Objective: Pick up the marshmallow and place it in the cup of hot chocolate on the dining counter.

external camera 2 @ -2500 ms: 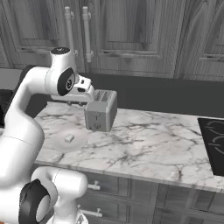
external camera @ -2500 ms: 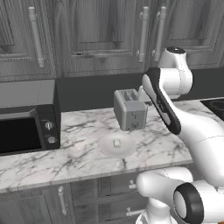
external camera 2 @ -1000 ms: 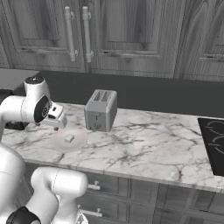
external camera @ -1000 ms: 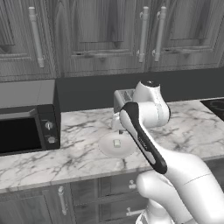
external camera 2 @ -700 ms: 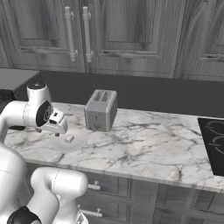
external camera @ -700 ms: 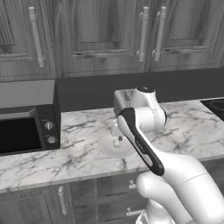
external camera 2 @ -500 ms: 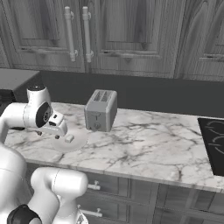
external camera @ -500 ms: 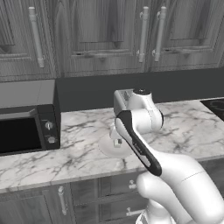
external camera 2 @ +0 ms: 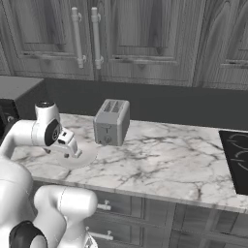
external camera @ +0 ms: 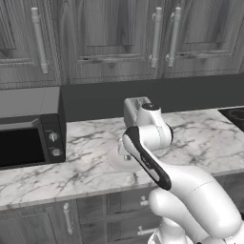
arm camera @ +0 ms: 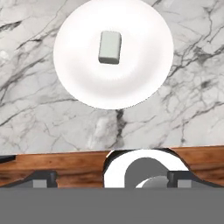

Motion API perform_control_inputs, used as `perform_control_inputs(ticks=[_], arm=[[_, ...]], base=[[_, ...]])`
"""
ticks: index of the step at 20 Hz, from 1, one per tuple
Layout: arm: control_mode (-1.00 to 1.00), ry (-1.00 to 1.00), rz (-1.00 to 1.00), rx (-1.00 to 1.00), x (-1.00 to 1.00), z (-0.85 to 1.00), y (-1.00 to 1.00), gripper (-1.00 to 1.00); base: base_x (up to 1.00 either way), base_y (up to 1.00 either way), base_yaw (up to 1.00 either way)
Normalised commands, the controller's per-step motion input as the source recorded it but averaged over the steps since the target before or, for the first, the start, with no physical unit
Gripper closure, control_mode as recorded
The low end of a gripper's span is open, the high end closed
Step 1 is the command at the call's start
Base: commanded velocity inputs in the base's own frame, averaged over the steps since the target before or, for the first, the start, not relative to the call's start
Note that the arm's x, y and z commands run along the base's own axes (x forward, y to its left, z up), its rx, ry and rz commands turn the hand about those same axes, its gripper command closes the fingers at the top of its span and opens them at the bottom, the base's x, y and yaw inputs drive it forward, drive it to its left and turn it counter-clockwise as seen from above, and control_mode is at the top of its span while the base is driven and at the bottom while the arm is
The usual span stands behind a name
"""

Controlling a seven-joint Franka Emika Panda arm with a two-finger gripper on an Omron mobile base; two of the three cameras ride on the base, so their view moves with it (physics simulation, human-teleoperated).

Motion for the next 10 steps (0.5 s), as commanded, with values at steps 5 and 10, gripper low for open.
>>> perform_control_inputs(ticks=[5, 10], arm=[[-1.0, 0.0, 0.0, 0.0, 0.27, -0.26, 0.0, -1.0], [-1.0, 0.0, 0.0, 0.0, 0.27, -0.2, 0.0, -1.0]], base=[[0.0, 0.0, 0.0], [0.0, 0.0, 0.0]])
